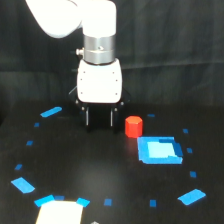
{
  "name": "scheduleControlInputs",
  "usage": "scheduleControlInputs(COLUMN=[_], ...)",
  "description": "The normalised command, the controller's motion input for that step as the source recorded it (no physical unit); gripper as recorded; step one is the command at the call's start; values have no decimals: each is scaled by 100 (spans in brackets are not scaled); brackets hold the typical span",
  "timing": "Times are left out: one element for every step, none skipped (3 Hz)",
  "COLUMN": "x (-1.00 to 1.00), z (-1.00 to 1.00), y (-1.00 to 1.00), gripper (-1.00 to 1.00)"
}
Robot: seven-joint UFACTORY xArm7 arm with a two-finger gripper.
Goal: Pick up the red object from the table
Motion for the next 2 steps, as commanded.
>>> scheduleControlInputs(x=[-100,88], z=[-56,-45], y=[7,36], gripper=[54,100])
